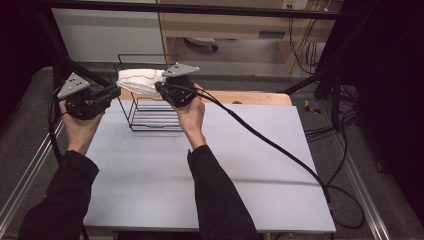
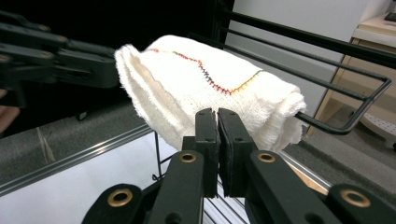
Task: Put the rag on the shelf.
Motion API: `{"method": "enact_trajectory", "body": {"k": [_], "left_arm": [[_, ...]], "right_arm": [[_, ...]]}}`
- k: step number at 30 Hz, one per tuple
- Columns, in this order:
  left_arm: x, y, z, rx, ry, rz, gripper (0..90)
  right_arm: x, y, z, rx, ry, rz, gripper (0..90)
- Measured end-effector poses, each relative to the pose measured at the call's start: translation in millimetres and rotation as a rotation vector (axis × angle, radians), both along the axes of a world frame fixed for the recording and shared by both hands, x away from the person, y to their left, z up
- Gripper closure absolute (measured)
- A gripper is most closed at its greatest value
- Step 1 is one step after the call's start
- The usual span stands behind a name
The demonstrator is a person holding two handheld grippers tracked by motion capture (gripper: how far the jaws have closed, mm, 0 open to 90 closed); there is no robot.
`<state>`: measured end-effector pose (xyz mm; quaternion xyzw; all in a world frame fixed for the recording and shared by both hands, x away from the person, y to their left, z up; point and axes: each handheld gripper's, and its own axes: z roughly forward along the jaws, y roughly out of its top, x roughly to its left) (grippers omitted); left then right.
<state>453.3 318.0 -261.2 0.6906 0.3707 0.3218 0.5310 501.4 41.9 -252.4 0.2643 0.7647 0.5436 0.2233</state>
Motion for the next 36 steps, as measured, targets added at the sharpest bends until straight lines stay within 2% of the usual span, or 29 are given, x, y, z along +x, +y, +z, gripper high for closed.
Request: {"method": "enact_trajectory", "body": {"k": [2, 5, 7, 9, 13, 19, 27, 33, 36], "left_arm": [[-3.0, 3.0, 6.0, -0.010, 0.001, 0.005, 68.9], [-4.6, 4.0, 16.2, -0.024, -0.005, 0.018, 69.2], [-1.7, 0.1, 20.9, -0.025, 0.008, 0.020, 75.1], [2.9, -7.3, 21.7, -0.005, 0.017, 0.033, 79.3], [16.4, -20.9, 13.8, 0.040, 0.077, 0.046, 87.3], [28.2, -28.6, -3.3, 0.063, 0.123, 0.063, 88.1], [30.6, -30.0, -8.3, 0.051, 0.112, 0.060, 86.1], [21.3, -25.7, -2.1, 0.035, 0.085, 0.045, 81.4], [14.4, -22.6, 1.1, 0.030, 0.081, 0.037, 76.8]], "right_arm": [[1.1, 0.6, -1.2, -0.002, 0.008, -0.006, 87.3], [2.7, 1.2, -2.6, -0.005, 0.014, -0.011, 87.3], [3.7, 1.7, -3.5, -0.008, 0.018, -0.013, 87.6], [4.6, 2.0, -4.4, -0.010, 0.020, -0.015, 87.7], [5.2, 2.5, -5.3, -0.010, 0.022, -0.016, 87.8], [6.0, 1.7, -5.4, -0.021, 0.017, -0.024, 87.7], [9.4, 1.6, -6.2, -0.023, 0.022, -0.030, 87.3], [3.3, -1.0, -1.8, -0.024, 0.004, -0.019, 83.5], [-0.6, -5.2, 2.5, -0.006, 0.006, -0.012, 80.0]]}}
